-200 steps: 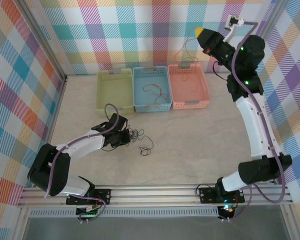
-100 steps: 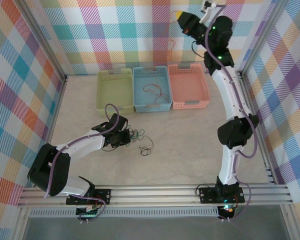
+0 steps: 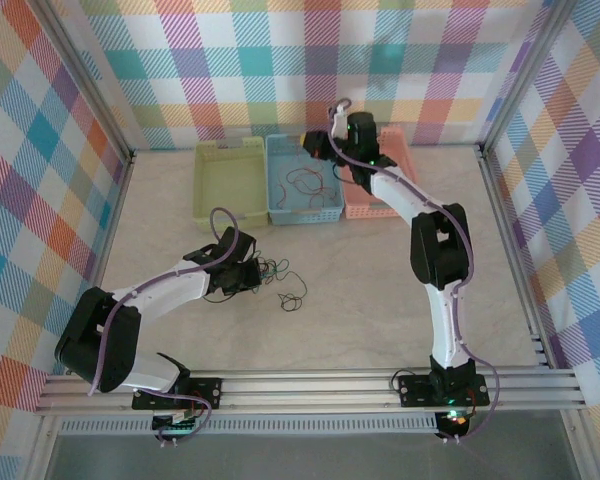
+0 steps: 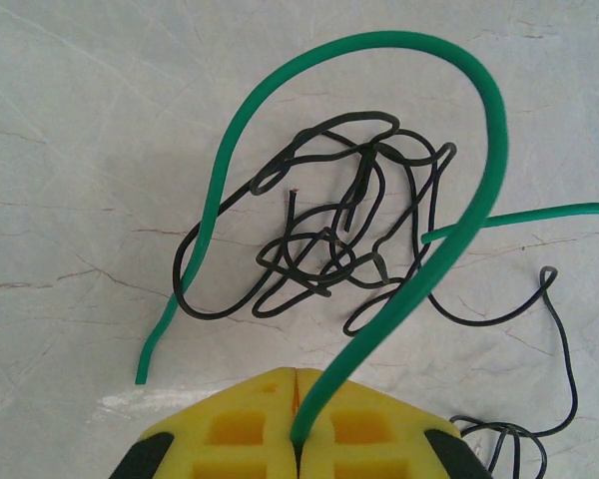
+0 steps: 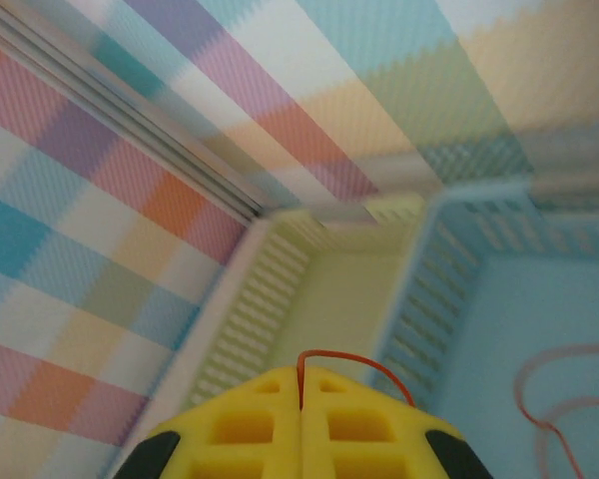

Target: Untangle the cables

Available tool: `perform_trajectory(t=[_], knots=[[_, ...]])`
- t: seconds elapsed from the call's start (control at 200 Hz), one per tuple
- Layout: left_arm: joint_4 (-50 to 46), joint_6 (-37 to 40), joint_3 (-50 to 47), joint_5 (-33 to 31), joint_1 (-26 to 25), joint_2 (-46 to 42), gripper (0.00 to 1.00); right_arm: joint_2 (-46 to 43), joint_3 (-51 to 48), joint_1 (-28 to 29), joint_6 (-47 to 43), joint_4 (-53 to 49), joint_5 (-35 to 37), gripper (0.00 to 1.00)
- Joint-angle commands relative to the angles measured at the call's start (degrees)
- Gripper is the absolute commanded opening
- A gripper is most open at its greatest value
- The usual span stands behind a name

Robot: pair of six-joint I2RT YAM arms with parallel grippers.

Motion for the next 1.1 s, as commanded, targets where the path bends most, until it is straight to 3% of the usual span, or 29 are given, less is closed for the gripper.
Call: perform_trajectory(t=[0.0,0.135,0.24,0.35,0.545,0.76,1.005,1.095], knots=[[0.2,0.91,0.25,-1.33,-0.45,-1.62,0.0,-0.18,-3.96,-0.31,-5.34,6.89,3.22,0.04],[0.27,0.78,0.26,-1.25,-0.48,-1.57,0.0,-0.57,-5.57,-0.36,-7.38,5.84,5.2,0.09],[0.16,0.95,0.27,-1.12,-0.45,-1.63,0.0,-1.64,-4.13,-0.35,-7.72,3.0,6.65,0.01],[0.36,0.79,0.11,-1.26,-0.45,-1.82,0.0,-3.37,-3.07,-0.36,-7.77,2.5,8.65,0.0],[0.15,0.8,0.28,-1.16,-0.45,-1.48,0.0,-3.8,8.87,-0.44,-4.58,-1.9,3.21,0.0],[0.13,0.82,0.3,-1.33,-0.54,-1.47,0.0,-3.44,19.65,-0.44,-3.0,-6.94,6.43,0.0],[0.01,0.9,0.55,-1.61,-0.81,-1.35,0.0,0.73,22.71,-0.8,-3.68,-11.03,13.36,0.0],[-0.21,1.0,0.65,-1.52,-0.83,-1.23,0.0,2.14,18.56,-0.88,-2.2,-5.56,11.41,0.0]])
